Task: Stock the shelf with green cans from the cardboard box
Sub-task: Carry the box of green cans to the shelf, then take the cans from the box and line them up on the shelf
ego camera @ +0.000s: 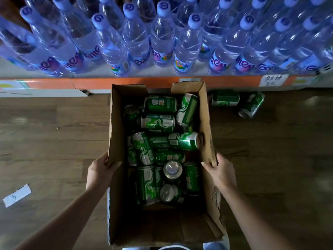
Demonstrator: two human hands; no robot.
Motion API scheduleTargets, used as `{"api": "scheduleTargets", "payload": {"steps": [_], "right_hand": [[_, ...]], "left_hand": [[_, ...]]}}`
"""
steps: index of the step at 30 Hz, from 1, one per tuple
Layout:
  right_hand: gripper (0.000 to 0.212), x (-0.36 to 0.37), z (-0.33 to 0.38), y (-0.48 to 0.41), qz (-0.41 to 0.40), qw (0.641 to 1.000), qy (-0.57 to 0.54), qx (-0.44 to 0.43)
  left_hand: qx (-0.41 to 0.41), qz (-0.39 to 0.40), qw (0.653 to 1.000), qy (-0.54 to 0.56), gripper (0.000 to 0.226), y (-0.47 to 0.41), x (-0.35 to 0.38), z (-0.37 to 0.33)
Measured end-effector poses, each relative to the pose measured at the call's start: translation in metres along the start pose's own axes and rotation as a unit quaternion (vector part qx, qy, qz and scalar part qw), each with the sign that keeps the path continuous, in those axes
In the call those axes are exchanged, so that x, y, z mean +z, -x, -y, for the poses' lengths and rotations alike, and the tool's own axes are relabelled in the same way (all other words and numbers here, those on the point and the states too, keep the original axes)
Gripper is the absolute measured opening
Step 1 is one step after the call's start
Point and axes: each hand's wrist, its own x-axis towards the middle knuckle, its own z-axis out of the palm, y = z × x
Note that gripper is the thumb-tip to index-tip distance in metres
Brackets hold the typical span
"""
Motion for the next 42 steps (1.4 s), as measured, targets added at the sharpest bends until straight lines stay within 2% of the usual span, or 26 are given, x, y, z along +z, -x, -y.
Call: {"api": "scheduleTargets", "payload": {"steps": [3,5,9,12,15,20,31,36,42], "right_hand": [[0.048,-0.001,0.003,0.0,0.027,0.999,0.022,0.014],[0.06,-0.003,0.007,0.0,0.064,0.996,0.057,0.009],[0.102,-0.013,0.015,0.011,0.122,0.99,0.064,-0.004],[0.116,-0.027,0.023,0.037,0.12,0.987,0.104,-0.029],[0.115,-0.047,0.037,0.063,0.099,0.97,0.214,-0.059],[0.101,-0.099,0.086,0.114,0.068,0.942,0.314,-0.101],[0.089,-0.243,0.193,0.236,0.047,0.938,0.313,-0.139],[0.084,-0.301,0.217,0.279,0.038,0.937,0.314,-0.15],[0.083,-0.366,0.224,0.298,0.028,0.928,0.324,-0.181]], "left_hand": [[-0.015,0.013,1.0,-0.007,0.023,0.0,0.0,0.001],[-0.028,0.042,0.999,-0.014,0.028,0.003,-0.001,0.0],[-0.06,0.11,0.992,-0.018,0.074,0.017,-0.008,-0.009],[-0.041,0.116,0.992,-0.035,0.094,0.038,-0.022,-0.027],[-0.017,0.11,0.99,-0.081,0.101,0.057,-0.046,-0.052],[0.03,0.093,0.992,-0.081,0.089,0.098,-0.102,-0.097],[0.1,0.096,0.988,-0.06,0.077,0.219,-0.232,-0.196],[0.119,0.087,0.989,-0.03,0.079,0.268,-0.275,-0.236],[0.118,0.039,0.992,0.012,0.077,0.31,-0.293,-0.274]]}}
